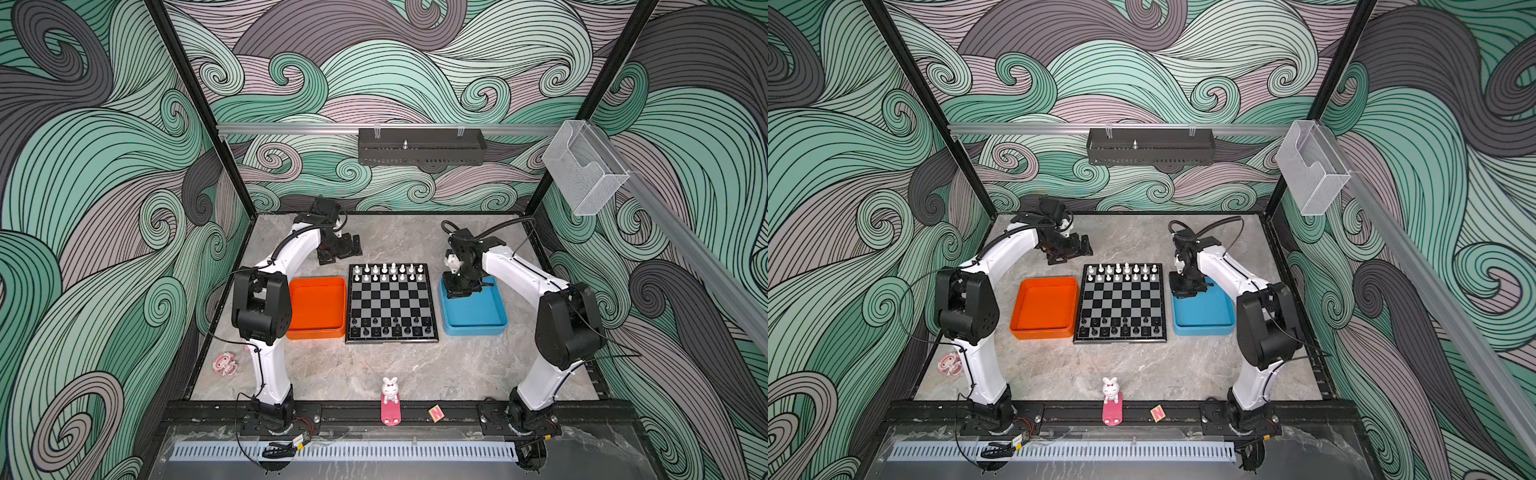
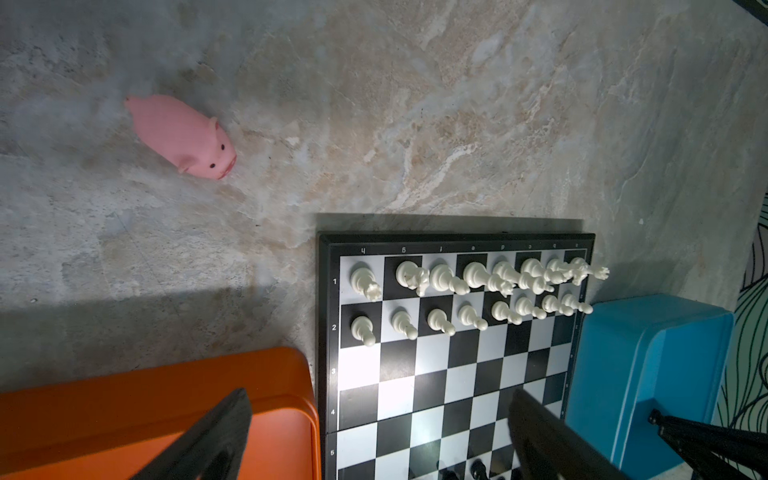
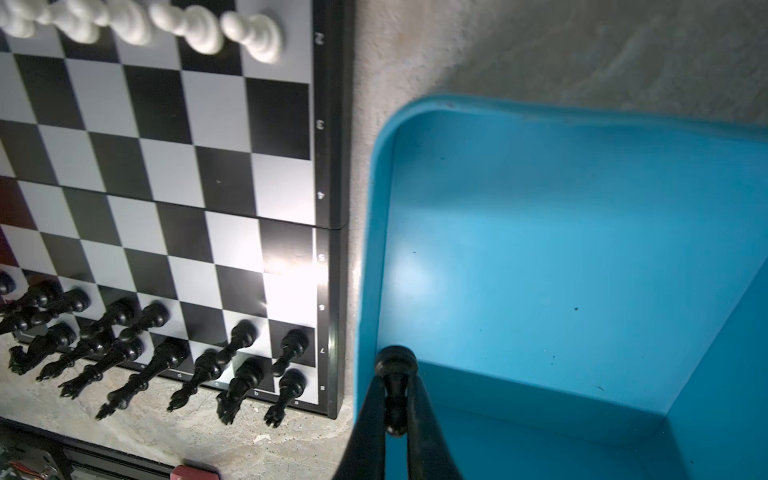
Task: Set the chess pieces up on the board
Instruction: 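Lift the last black pawn over the nearer rank while the left withdraws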
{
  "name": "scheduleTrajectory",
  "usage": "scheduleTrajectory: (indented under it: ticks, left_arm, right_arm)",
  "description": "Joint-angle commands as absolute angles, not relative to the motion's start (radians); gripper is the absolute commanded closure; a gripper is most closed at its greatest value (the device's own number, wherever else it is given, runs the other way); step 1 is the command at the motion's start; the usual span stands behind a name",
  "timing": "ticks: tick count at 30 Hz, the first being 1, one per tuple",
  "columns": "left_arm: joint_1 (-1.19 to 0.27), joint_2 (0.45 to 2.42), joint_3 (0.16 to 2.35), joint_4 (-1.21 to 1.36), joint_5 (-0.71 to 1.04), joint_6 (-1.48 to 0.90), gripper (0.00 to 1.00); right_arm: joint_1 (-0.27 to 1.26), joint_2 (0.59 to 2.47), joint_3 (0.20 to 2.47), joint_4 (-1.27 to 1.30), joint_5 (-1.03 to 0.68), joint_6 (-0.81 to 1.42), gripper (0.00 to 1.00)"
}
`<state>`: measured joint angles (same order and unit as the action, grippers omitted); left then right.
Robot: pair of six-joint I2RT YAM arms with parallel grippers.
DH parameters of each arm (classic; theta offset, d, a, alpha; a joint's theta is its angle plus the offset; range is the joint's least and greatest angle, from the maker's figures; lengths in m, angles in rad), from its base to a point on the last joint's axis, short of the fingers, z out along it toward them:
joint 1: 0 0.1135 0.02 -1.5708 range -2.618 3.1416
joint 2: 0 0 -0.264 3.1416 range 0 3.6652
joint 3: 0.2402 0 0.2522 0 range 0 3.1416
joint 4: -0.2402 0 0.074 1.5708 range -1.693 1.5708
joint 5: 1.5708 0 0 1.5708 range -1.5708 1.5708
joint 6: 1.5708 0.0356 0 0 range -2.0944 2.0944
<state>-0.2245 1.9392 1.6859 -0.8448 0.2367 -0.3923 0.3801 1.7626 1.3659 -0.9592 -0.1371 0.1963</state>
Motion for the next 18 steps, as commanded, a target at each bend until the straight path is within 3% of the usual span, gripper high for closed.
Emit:
scheduleTrajectory:
  ticks: [1, 9, 18]
  left_arm:
    - [-0.206, 1.895, 1.68, -0.864, 0.241, -0.379, 0.01]
    - [-0.185, 1.89, 1.674, -0.862, 0.241, -0.38, 0.01]
    - [-0.154, 1.885, 1.675, -0.862, 0.243, -0.384, 0.02]
  right_arm:
    - [0.44, 1.751, 1.417, -0.986, -0.145, 0.218, 0.88]
    - [0.61, 1.869, 1.525, -0.974, -0.178, 0.256, 0.88]
    - [0.696, 1.969, 1.537, -0.951, -0.199, 0.274, 0.88]
